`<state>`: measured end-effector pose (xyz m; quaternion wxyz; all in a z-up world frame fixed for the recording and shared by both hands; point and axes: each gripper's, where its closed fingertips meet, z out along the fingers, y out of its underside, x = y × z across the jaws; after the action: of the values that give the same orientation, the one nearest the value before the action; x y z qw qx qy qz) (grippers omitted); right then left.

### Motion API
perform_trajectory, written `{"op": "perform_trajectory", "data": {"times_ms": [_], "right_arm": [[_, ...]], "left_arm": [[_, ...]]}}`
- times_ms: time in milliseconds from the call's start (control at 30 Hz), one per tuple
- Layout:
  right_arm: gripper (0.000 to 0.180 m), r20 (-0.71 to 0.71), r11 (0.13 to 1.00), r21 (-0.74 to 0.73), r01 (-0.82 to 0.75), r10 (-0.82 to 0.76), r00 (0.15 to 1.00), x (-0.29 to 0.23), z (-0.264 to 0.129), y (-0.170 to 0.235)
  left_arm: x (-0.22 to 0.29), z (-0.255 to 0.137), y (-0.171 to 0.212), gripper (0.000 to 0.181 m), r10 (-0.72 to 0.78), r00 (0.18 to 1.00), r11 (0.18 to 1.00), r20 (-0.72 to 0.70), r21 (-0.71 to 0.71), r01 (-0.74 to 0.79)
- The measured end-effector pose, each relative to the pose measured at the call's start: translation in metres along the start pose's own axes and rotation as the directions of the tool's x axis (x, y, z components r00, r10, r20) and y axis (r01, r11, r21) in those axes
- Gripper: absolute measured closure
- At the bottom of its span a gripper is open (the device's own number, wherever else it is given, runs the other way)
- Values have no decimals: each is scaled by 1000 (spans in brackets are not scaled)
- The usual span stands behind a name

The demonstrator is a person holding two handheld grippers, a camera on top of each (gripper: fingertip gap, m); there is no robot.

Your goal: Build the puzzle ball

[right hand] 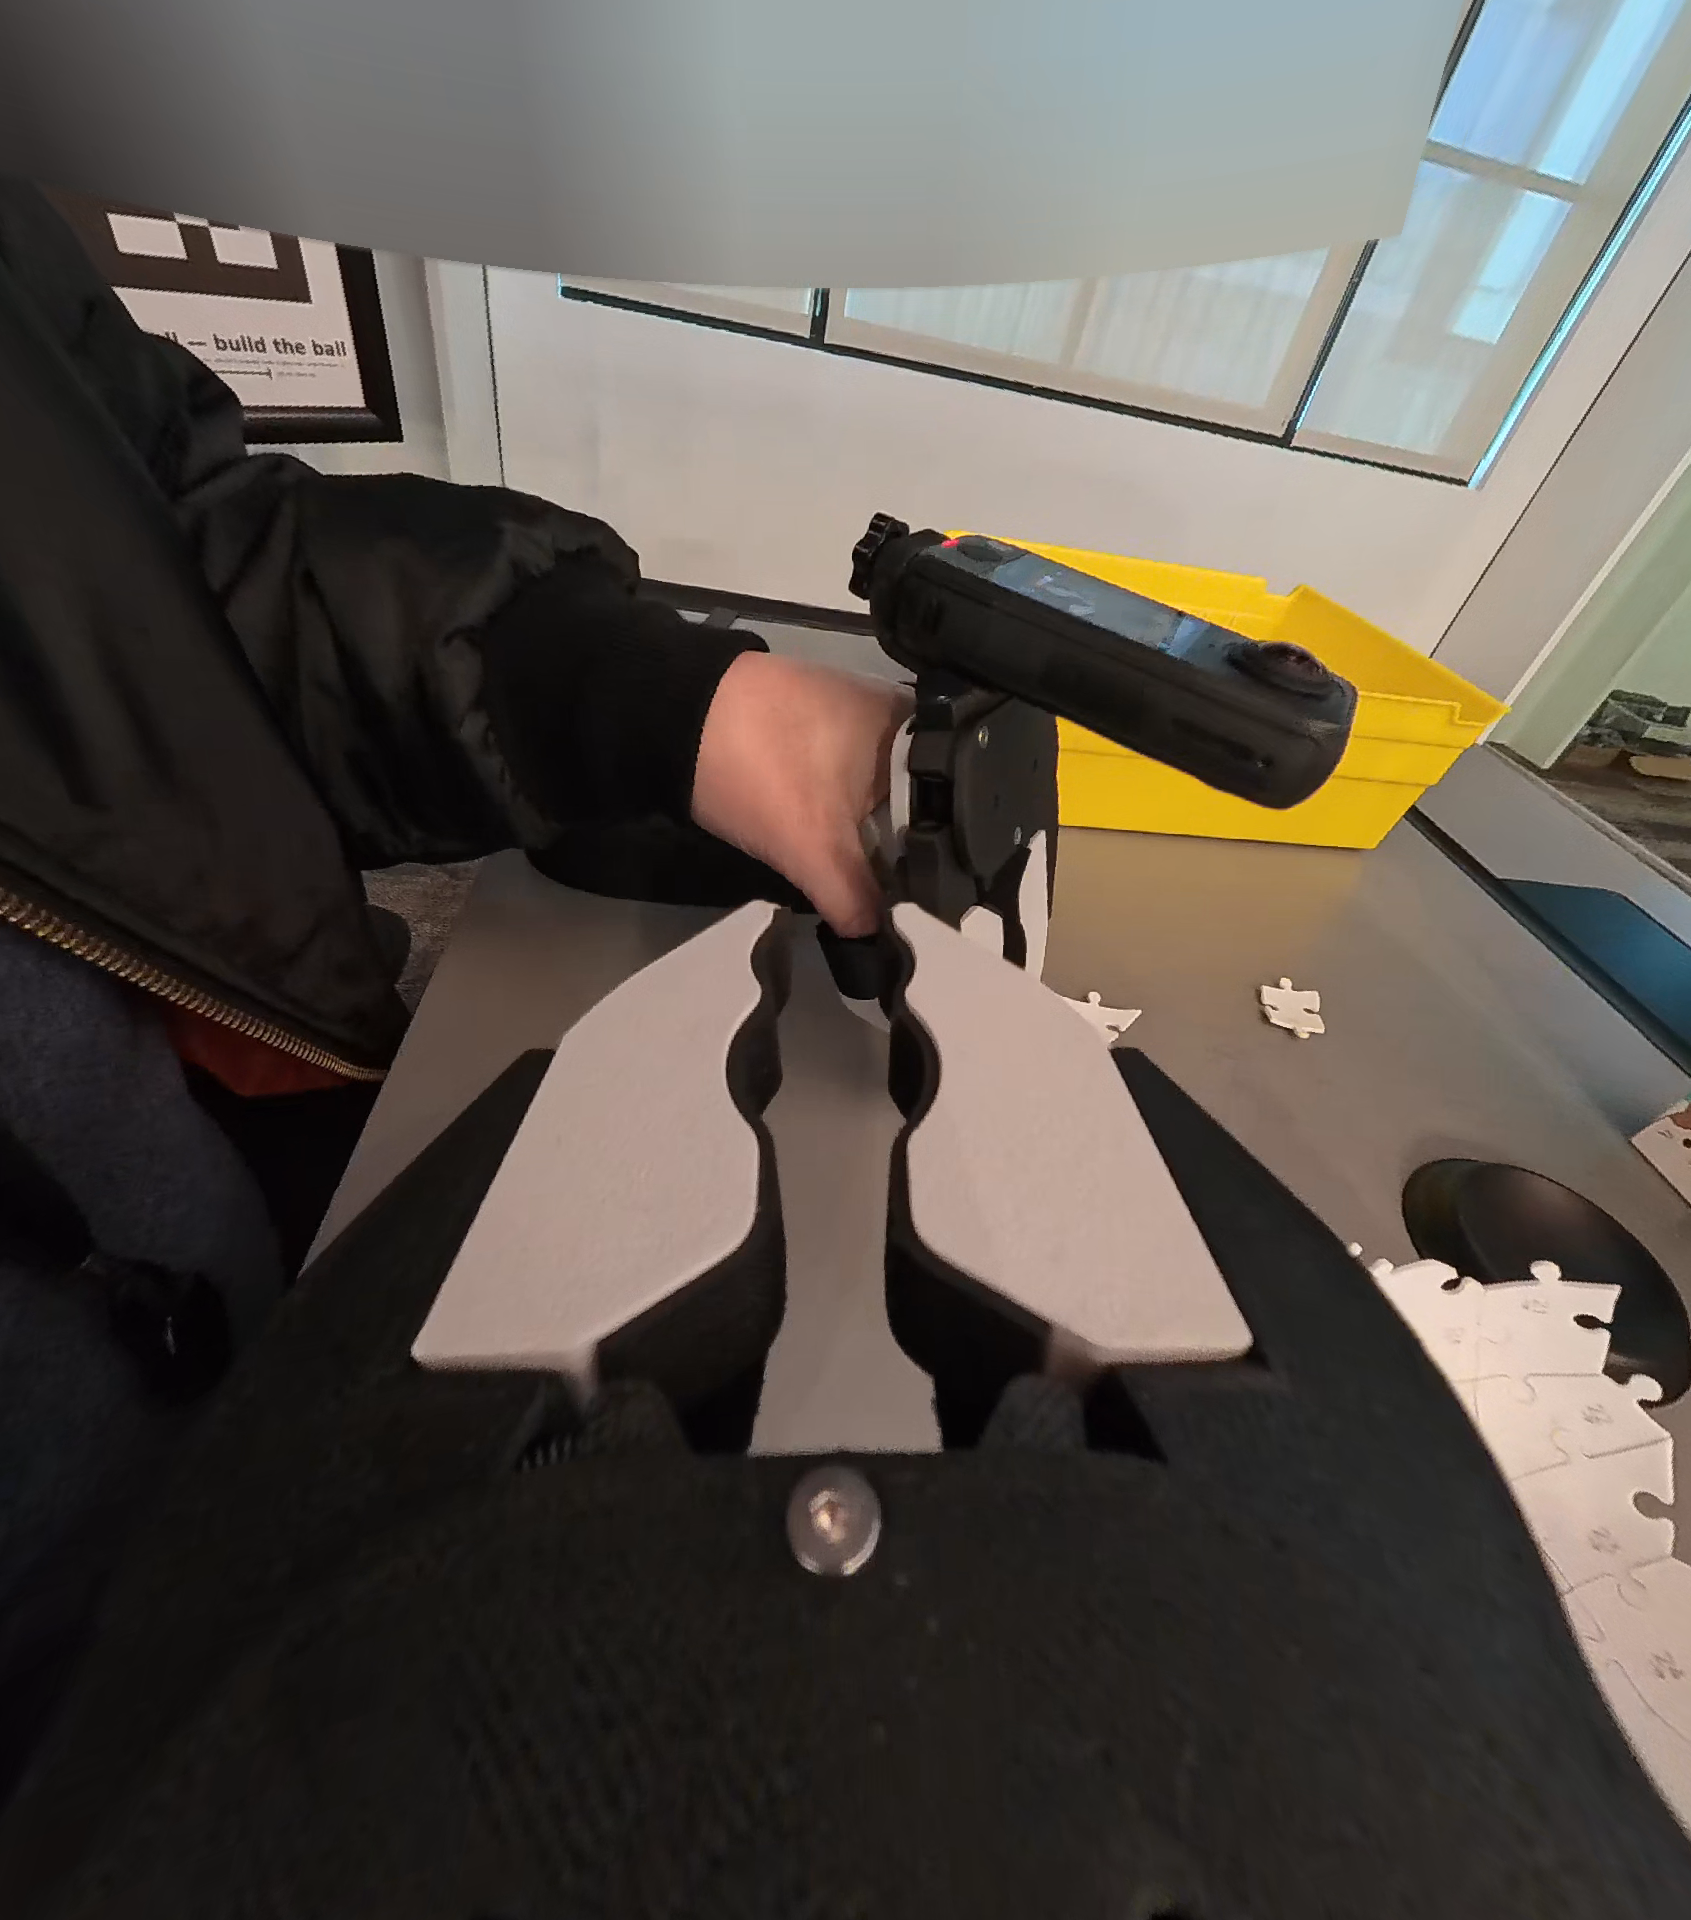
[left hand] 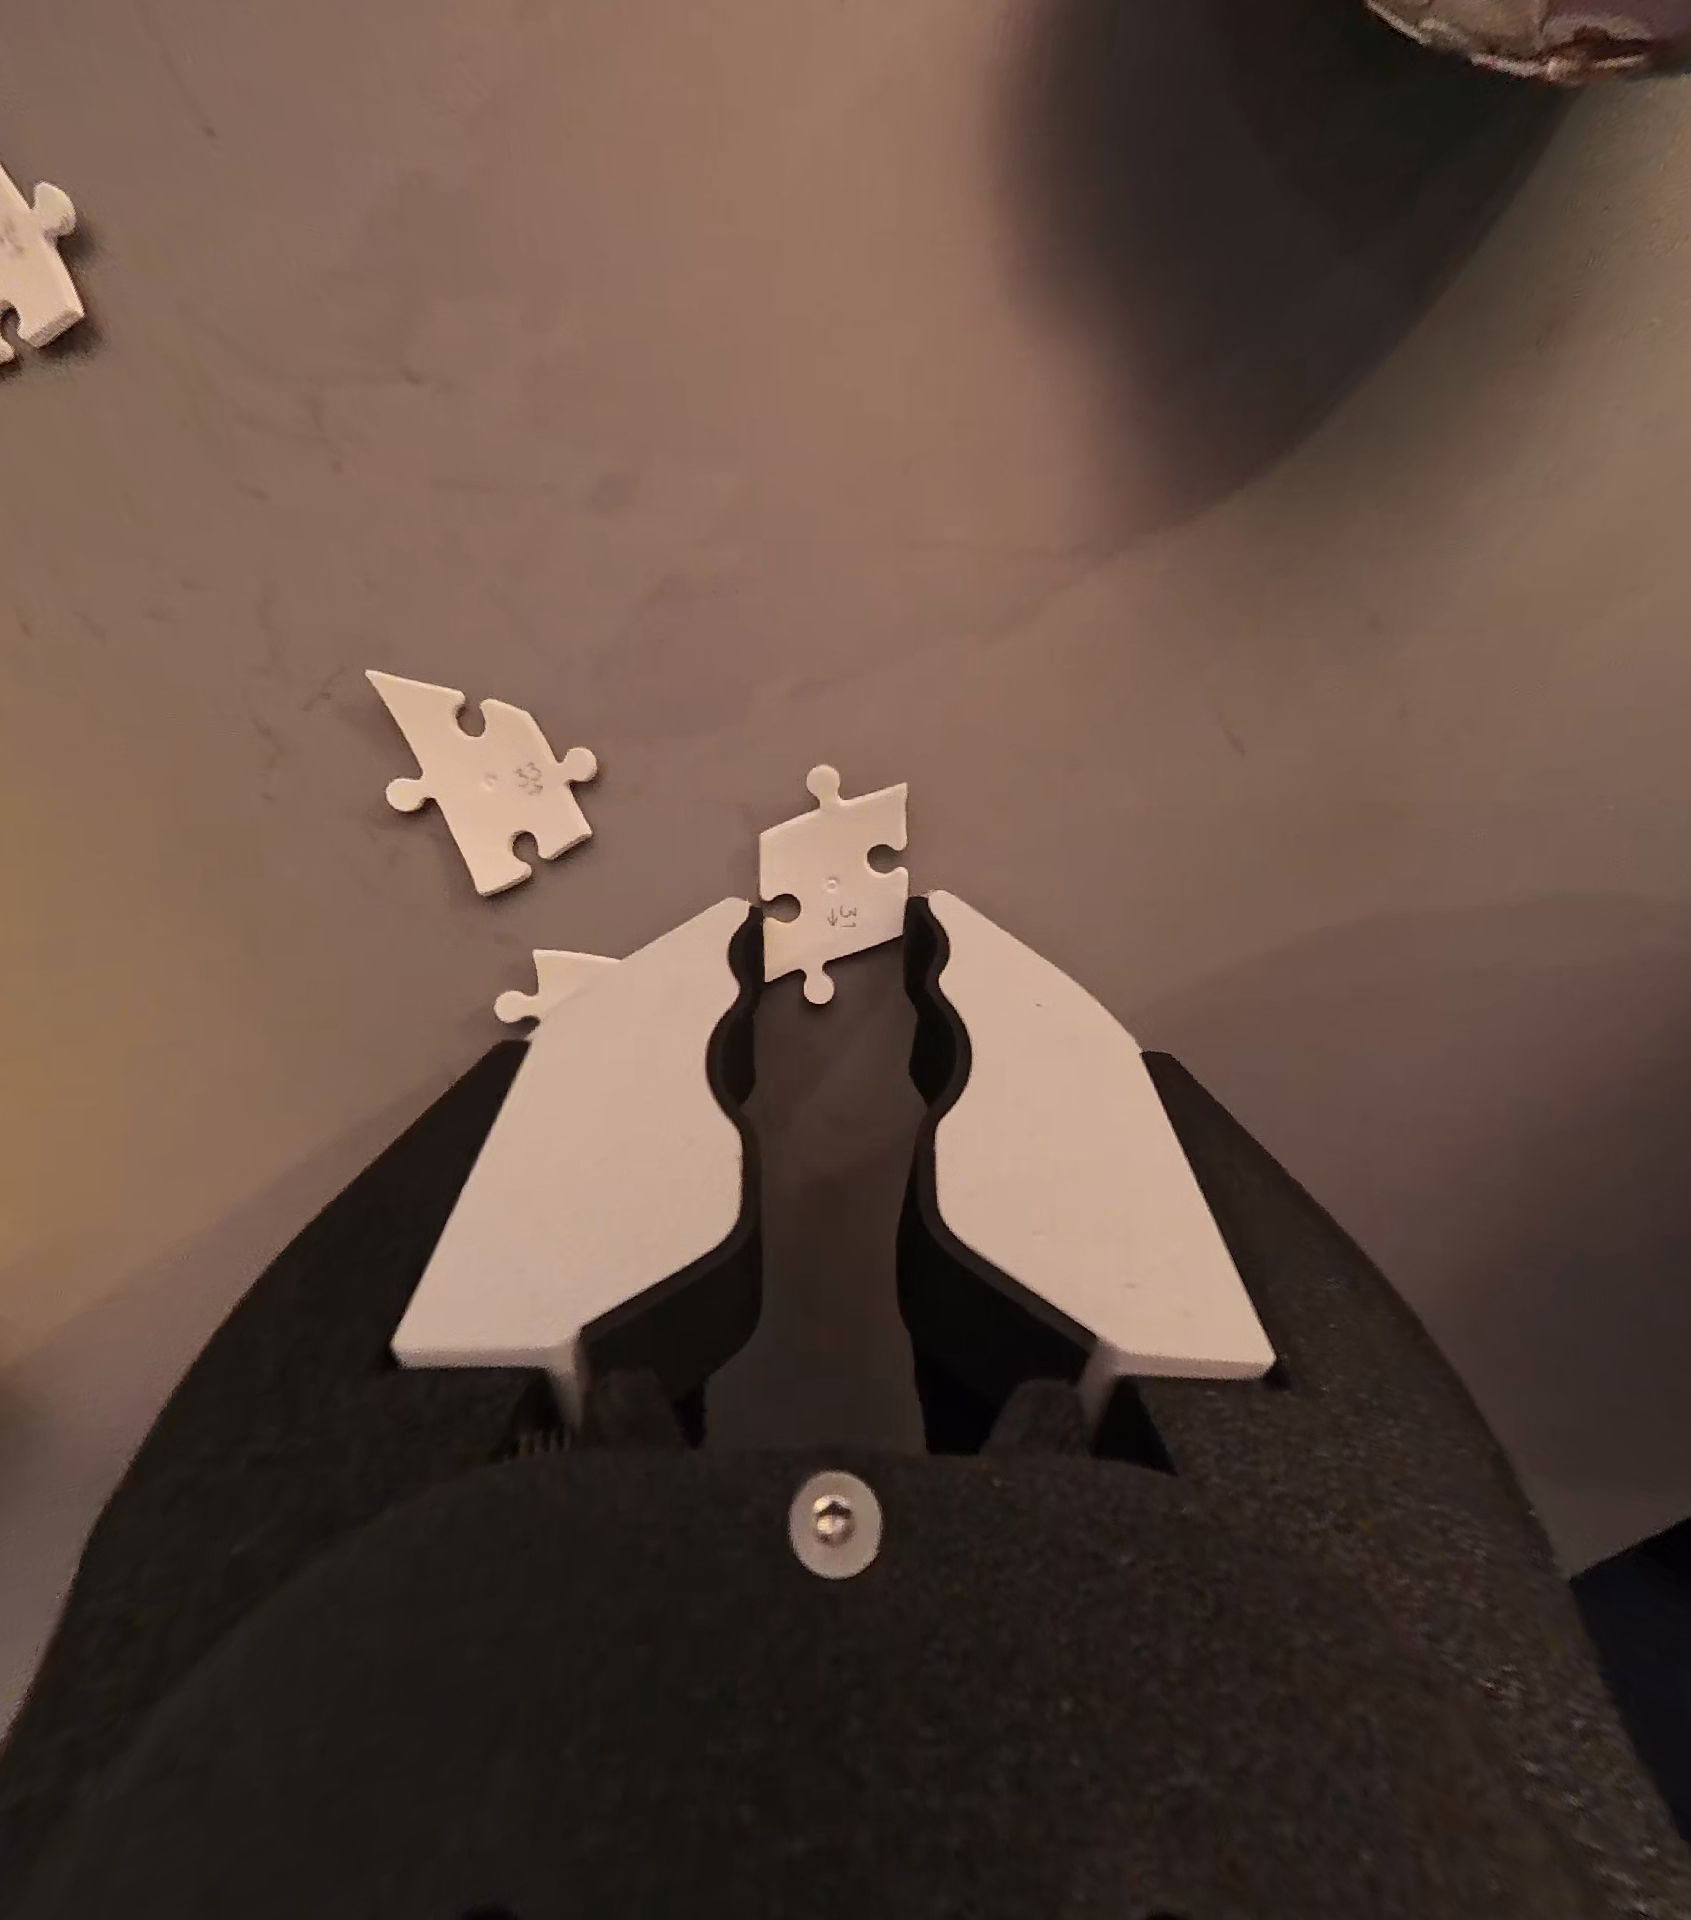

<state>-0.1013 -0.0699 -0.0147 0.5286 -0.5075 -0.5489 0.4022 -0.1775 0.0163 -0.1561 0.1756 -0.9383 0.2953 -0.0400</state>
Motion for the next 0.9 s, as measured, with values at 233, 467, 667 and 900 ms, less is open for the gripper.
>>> {"op": "perform_trajectory", "data": {"times_ms": [233, 467, 667, 900], "right_arm": [[163, -10, 1000, -9, -26, 25, 1000, 7, 1, 8], [163, -38, 999, 23, -36, 37, 999, 17, -1, 9], [163, -65, 999, 15, -52, 53, 996, 30, 2, 17], [163, -96, 997, 28, -72, 75, 993, 41, -1, 20]], "left_arm": [[6, -32, -12, 136, -14, 997, 988, -78, 153, 26], [-73, -145, 15, 134, -121, 989, 895, -79, 422, 144], [-249, -165, 86, 146, -221, 941, 967, 257, 184, 177], [-303, -86, 85, 134, -58, 959, 979, 277, -174, 110]]}}
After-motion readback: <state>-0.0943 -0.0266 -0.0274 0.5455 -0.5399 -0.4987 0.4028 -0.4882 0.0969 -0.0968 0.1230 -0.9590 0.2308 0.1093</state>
